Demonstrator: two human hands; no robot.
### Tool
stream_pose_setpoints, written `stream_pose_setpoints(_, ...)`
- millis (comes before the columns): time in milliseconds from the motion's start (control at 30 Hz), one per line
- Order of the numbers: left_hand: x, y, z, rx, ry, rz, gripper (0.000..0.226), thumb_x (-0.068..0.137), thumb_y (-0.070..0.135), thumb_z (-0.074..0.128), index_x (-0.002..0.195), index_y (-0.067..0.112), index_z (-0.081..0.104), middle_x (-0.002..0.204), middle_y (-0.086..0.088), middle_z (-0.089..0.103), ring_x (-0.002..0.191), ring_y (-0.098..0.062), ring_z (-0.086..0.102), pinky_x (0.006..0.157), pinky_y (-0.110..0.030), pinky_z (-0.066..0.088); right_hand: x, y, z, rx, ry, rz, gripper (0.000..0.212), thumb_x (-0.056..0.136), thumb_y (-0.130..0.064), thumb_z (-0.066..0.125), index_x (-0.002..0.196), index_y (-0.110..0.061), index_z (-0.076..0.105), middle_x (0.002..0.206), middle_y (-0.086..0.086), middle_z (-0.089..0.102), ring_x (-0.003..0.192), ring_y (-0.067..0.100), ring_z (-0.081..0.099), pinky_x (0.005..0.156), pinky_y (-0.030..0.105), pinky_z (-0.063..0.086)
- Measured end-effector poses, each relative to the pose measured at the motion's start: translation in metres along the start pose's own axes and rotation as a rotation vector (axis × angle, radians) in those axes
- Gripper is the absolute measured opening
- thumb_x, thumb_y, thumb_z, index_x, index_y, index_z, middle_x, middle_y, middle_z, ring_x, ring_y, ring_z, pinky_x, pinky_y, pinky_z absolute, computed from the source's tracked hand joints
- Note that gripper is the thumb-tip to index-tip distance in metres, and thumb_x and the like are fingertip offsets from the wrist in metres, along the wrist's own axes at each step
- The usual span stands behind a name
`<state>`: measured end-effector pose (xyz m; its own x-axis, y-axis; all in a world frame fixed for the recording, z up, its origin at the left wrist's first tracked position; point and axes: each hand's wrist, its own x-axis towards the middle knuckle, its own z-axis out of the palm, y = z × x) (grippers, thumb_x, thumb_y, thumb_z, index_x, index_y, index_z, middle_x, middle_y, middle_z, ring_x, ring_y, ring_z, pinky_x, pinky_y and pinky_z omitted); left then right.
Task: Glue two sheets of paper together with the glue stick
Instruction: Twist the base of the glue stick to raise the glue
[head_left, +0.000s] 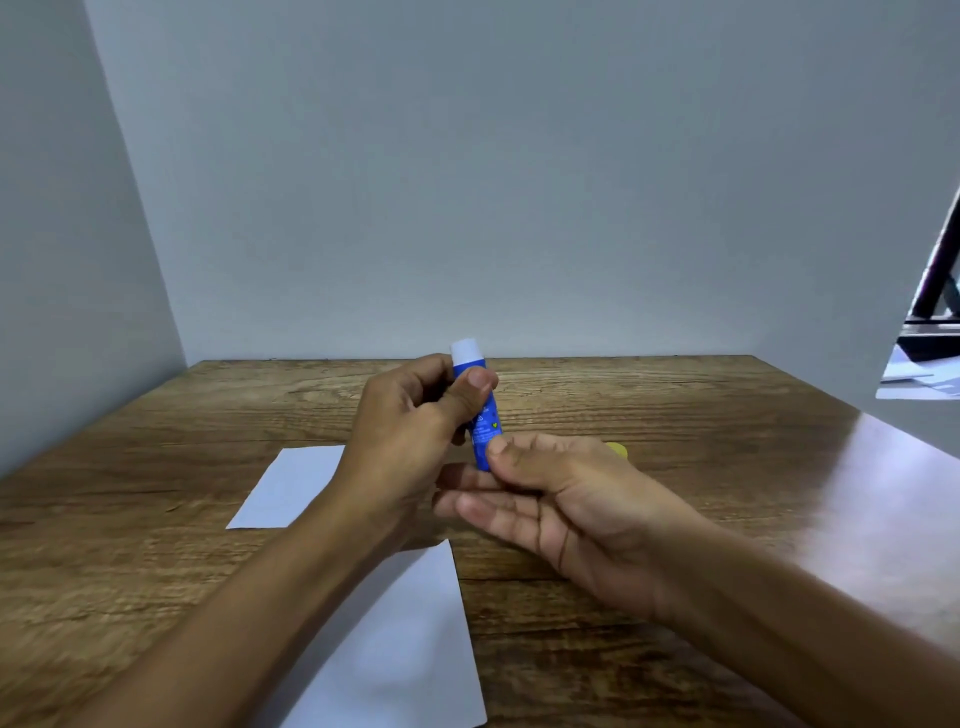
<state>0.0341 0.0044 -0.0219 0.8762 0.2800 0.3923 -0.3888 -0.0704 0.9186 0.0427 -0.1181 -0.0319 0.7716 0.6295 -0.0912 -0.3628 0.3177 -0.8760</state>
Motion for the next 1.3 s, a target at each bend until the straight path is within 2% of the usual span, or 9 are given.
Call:
stream_pose_setpoints(133, -0.0002, -0.0007, 0.0, 0.027, -0.016, 0.008, 0.015, 0.081, 0.017, 0.058, 0.075, 0.006, 0.065, 0.064, -0.006, 0.05, 0.048, -0.007, 0.041, 0.047, -0.016, 0.039, 0.0014, 0.0024, -0.0007, -0.021, 0.049, -0.027, 0.018, 0.08, 0.002, 0.059, 0.097, 0.008, 0.057, 0.086, 0.023, 0.069, 0.069, 0.028, 0.072, 0.058, 0.023, 0.057)
stream_pose_setpoints(200, -0.0007, -0.0014, 0.0007, 0.029, -0.015, 0.012, 0.016, 0.082, 0.017, 0.058, 0.077, 0.002, 0.063, 0.065, -0.007, 0.049, 0.047, -0.005, 0.041, 0.047, -0.015, 0.039, 0.0004, 0.0013, 0.0, -0.01, 0.038, -0.026, 0.007, 0.085, 0.001, 0.053, 0.087, 0.007, 0.057, 0.074, 0.02, 0.07, 0.064, 0.027, 0.071, 0.056, 0.022, 0.056)
stream_pose_setpoints(267, -0.001, -0.0016, 0.001, 0.001, -0.002, -0.004, 0.018, 0.082, 0.016, 0.058, 0.078, -0.001, 0.062, 0.065, -0.007, 0.048, 0.046, -0.004, 0.041, 0.046, -0.014, 0.038, -0.0011, 0.0006, 0.0013, 0.003, 0.026, -0.009, 0.013, 0.09, -0.001, 0.046, 0.082, 0.005, 0.055, 0.068, 0.02, 0.071, 0.062, 0.028, 0.071, 0.054, 0.023, 0.056)
stream_pose_setpoints(467, 0.001, -0.0014, -0.0004, -0.009, 0.012, -0.015, 0.014, 0.081, 0.017, 0.058, 0.074, 0.007, 0.065, 0.065, -0.005, 0.051, 0.048, -0.004, 0.042, 0.049, -0.018, 0.04, -0.0011, 0.0017, 0.0033, -0.01, 0.014, -0.007, 0.01, 0.086, -0.003, 0.054, 0.088, 0.006, 0.058, 0.075, 0.02, 0.071, 0.067, 0.03, 0.071, 0.059, 0.025, 0.058)
stream_pose_setpoints(633, -0.0006, -0.0011, 0.0012, 0.024, -0.005, 0.021, 0.016, 0.082, 0.015, 0.058, 0.077, 0.0, 0.063, 0.066, -0.009, 0.049, 0.045, -0.002, 0.041, 0.045, -0.013, 0.038, -0.0005, 0.0018, 0.0019, -0.049, 0.05, -0.011, 0.008, 0.086, 0.002, 0.052, 0.09, 0.006, 0.058, 0.074, 0.018, 0.07, 0.065, 0.027, 0.071, 0.056, 0.022, 0.056)
stream_pose_setpoints(800, -0.0003, -0.0013, 0.0004, 0.023, 0.002, 0.026, 0.017, 0.082, 0.014, 0.057, 0.079, -0.002, 0.062, 0.064, -0.008, 0.049, 0.043, -0.002, 0.041, 0.045, -0.012, 0.037, -0.0013, 0.0004, 0.0024, -0.016, 0.035, 0.003, 0.02, 0.092, -0.002, 0.043, 0.075, 0.002, 0.054, 0.068, 0.019, 0.071, 0.063, 0.029, 0.071, 0.055, 0.024, 0.057)
stream_pose_setpoints(1000, -0.0006, -0.0009, 0.0, -0.003, 0.004, 0.012, 0.02, 0.081, 0.016, 0.058, 0.078, -0.004, 0.061, 0.066, -0.01, 0.048, 0.045, -0.002, 0.042, 0.045, -0.014, 0.038, -0.0005, 0.0024, 0.0024, -0.052, 0.04, -0.02, 0.005, 0.083, -0.001, 0.057, 0.083, 0.004, 0.059, 0.069, 0.017, 0.071, 0.063, 0.027, 0.071, 0.054, 0.022, 0.056)
stream_pose_setpoints(1200, -0.0008, -0.0015, 0.0001, 0.019, -0.001, 0.028, 0.019, 0.082, 0.015, 0.057, 0.079, -0.003, 0.062, 0.065, -0.009, 0.049, 0.045, -0.003, 0.041, 0.046, -0.013, 0.038, 0.0009, 0.0017, 0.0012, -0.042, 0.014, -0.004, 0.02, 0.093, -0.005, 0.041, 0.083, 0.003, 0.056, 0.072, 0.021, 0.071, 0.065, 0.03, 0.071, 0.055, 0.024, 0.057)
stream_pose_setpoints(1300, -0.0004, -0.0017, -0.0006, 0.008, 0.003, 0.027, 0.021, 0.082, 0.015, 0.057, 0.079, -0.006, 0.061, 0.064, -0.009, 0.048, 0.044, -0.003, 0.04, 0.045, -0.013, 0.038, 0.0017, 0.0018, 0.0004, -0.044, 0.007, -0.005, 0.02, 0.092, -0.009, 0.045, 0.088, 0.005, 0.059, 0.073, 0.021, 0.071, 0.066, 0.031, 0.071, 0.056, 0.024, 0.057)
